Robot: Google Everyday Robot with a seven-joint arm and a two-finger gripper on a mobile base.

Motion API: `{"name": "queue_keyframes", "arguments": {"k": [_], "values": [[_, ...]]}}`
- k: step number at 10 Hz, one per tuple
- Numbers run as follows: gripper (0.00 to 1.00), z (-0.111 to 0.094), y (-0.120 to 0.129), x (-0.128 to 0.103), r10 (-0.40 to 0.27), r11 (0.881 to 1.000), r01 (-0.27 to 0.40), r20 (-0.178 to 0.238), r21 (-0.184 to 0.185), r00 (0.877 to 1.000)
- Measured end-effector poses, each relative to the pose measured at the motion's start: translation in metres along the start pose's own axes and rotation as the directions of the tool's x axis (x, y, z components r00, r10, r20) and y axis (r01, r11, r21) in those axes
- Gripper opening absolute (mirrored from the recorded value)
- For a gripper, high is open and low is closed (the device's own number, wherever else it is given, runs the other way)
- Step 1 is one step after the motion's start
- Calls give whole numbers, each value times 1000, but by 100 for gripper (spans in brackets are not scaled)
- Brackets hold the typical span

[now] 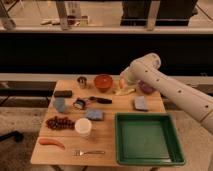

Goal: Place apple in purple bowl

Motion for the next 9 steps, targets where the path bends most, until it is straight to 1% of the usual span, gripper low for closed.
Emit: {"name": "queue_keyframes", "arguments": {"k": [1,3,5,9], "values": [[4,-7,-13,14,15,1000,-15,-11,14,1000],[4,-18,-27,40,74,997,-74,-6,28,997],[4,-19,-31,56,118,993,-118,0,29,993],[4,-10,-27,90,195,981,-195,19,16,981]]}}
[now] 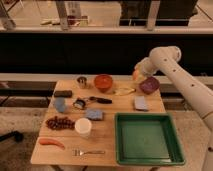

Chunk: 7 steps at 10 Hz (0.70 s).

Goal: Place apple in purple bowl

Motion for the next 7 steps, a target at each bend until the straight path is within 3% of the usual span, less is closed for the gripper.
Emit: {"name": "queue_keyframes", "arguments": {"k": [7], "values": [[4,10,-5,35,88,996,-88,12,-4,996]]}}
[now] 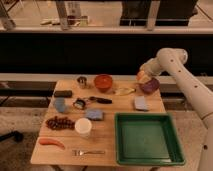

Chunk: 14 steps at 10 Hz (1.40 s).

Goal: Place apple in purple bowl

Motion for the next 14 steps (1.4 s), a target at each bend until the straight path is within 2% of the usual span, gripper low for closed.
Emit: {"name": "queue_keyframes", "arguments": {"k": [5,8,10,12,14], "values": [[4,14,-6,14,32,999,-32,-20,-11,999],[4,25,-8,25,20,1000,-20,-50,10,999],[4,33,-9,24,-4,1000,5,-54,22,999],[4,37,-9,26,-41,998,45,-78,45,996],[4,44,-12,31,-70,995,78,-122,61,990]]}}
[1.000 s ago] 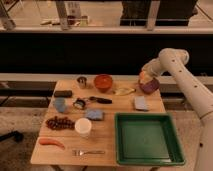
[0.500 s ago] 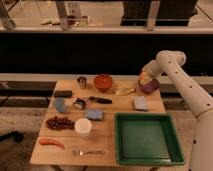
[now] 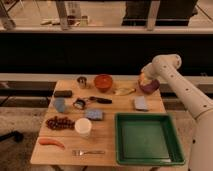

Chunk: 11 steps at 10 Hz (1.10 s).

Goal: Place apple in purple bowl

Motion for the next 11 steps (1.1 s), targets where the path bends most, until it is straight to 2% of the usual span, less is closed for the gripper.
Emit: {"name": "queue_keyframes", "arguments": {"k": [1,3,9,11], "values": [[4,1,-1,0,6,1000,-6,-3,-3,1000],[4,1,-7,17,24,1000,-24,-38,-4,999],[5,4,-20,39,91,996,-92,-71,-14,993],[19,11,-18,42,120,992,-124,-89,-37,989]]}}
